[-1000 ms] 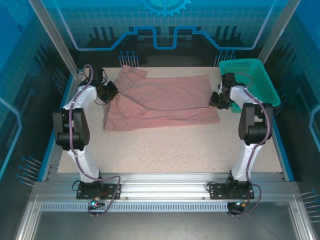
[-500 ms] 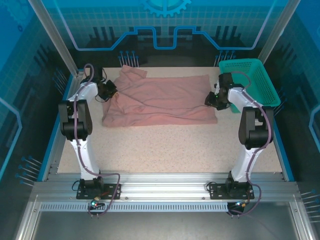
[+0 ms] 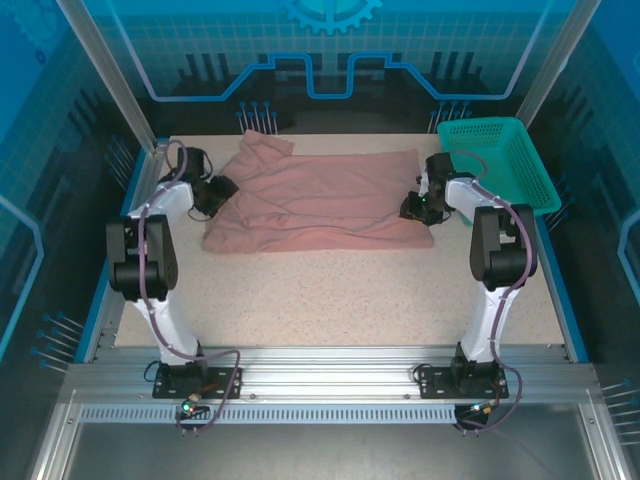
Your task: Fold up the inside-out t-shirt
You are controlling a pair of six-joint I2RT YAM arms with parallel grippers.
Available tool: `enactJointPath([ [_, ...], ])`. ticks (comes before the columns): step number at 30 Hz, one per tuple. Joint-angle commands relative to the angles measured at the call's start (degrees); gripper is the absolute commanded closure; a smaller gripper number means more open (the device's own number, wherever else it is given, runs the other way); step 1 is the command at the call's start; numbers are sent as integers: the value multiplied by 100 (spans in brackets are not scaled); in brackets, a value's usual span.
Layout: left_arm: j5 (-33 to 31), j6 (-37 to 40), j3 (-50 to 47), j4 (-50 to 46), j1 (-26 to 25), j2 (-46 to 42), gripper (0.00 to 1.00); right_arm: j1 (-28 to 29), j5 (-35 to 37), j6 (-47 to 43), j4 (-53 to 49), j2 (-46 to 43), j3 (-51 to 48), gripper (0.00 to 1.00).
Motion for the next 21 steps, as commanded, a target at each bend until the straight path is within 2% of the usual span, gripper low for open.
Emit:
enactJointPath([
  [1,222,-42,-343,343,-343,-236,41,9,-128,-75,-21,-56,102,63],
  [13,-170,225,-618,203,-729,42,42,-2,-84,-103,59,-131,-27,63],
  [16,-115,257,-524,167,-767,214,46,-8,-91,-95,59,-120,-20,63],
  [21,-26,249,-358,172,-814,428,59,-41,-85,-97,75,-130,-73,63],
])
